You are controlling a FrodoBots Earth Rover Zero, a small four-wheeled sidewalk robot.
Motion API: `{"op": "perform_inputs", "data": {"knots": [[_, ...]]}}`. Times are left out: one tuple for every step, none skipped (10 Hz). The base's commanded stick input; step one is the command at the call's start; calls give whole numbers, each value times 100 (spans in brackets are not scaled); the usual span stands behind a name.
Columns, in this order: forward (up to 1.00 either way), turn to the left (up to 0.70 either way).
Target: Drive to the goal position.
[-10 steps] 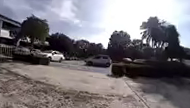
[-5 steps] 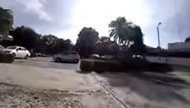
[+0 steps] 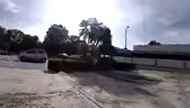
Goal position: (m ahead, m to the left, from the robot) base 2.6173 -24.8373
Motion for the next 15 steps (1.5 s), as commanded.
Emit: {"op": "perform_inputs", "data": {"knots": [[0,-70],[0,-70],[0,-70],[0,-70],[0,-70],[0,-70],[0,-70],[0,-70],[0,-70],[0,-70],[0,-70],[0,-70],[0,-70],[0,-68],[0,-60]]}}
